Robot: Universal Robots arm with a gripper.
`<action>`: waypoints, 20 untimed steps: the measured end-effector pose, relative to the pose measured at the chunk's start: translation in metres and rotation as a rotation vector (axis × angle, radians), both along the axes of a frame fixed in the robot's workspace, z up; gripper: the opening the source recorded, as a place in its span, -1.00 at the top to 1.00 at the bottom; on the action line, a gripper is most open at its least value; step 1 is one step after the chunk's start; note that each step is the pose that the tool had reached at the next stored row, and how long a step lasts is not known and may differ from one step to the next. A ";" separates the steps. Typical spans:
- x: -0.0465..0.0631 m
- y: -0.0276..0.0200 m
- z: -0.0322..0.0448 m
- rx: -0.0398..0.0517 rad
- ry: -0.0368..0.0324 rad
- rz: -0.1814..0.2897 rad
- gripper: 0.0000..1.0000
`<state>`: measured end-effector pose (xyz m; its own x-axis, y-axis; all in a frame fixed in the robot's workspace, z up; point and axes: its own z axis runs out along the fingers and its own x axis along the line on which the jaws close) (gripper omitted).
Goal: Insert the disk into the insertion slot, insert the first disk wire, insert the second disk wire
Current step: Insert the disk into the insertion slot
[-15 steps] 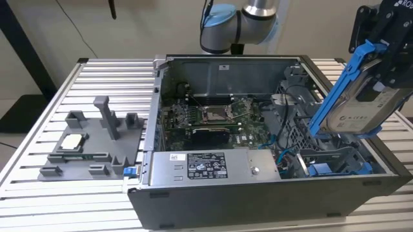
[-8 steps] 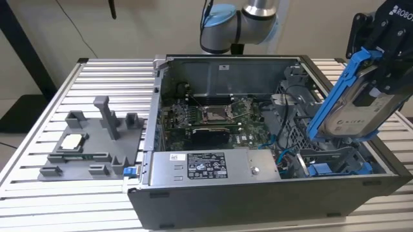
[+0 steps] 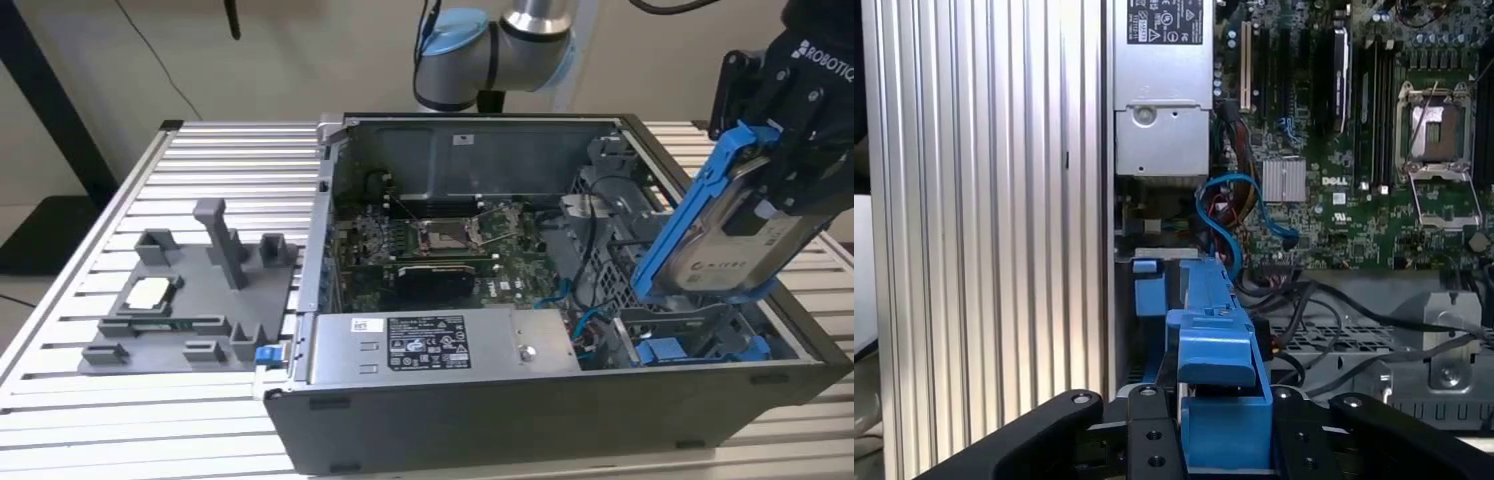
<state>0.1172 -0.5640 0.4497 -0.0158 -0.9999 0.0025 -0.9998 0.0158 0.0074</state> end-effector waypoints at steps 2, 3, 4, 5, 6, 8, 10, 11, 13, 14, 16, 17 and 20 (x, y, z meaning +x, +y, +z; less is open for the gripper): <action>0.002 0.0000 -0.0036 -0.0001 0.0000 0.000 0.35; 0.003 -0.0002 -0.0056 -0.0001 0.0000 0.000 0.35; 0.004 -0.0004 -0.0074 0.0000 0.0000 0.000 0.35; 0.004 -0.0006 -0.0092 0.0000 0.0000 0.000 0.35; 0.004 -0.0008 -0.0110 -0.0001 0.0000 0.000 0.35; 0.005 -0.0013 -0.0146 0.0000 0.0001 0.000 0.35; 0.005 -0.0016 -0.0173 -0.0001 0.0001 0.000 0.35; 0.005 -0.0019 -0.0189 -0.0001 0.0000 0.000 0.35; 0.005 -0.0030 -0.0226 -0.0001 0.0000 0.000 0.35; 0.005 -0.0034 -0.0242 0.0001 0.0000 0.000 0.35; 0.005 -0.0038 -0.0275 -0.0001 0.0000 0.000 0.35; 0.005 -0.0039 -0.0293 -0.0001 0.0000 0.000 0.35; 0.005 -0.0041 -0.0337 -0.0002 0.0000 0.000 0.35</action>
<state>0.1224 -0.5681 0.4160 -0.0157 -0.9999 0.0026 -0.9998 0.0158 0.0075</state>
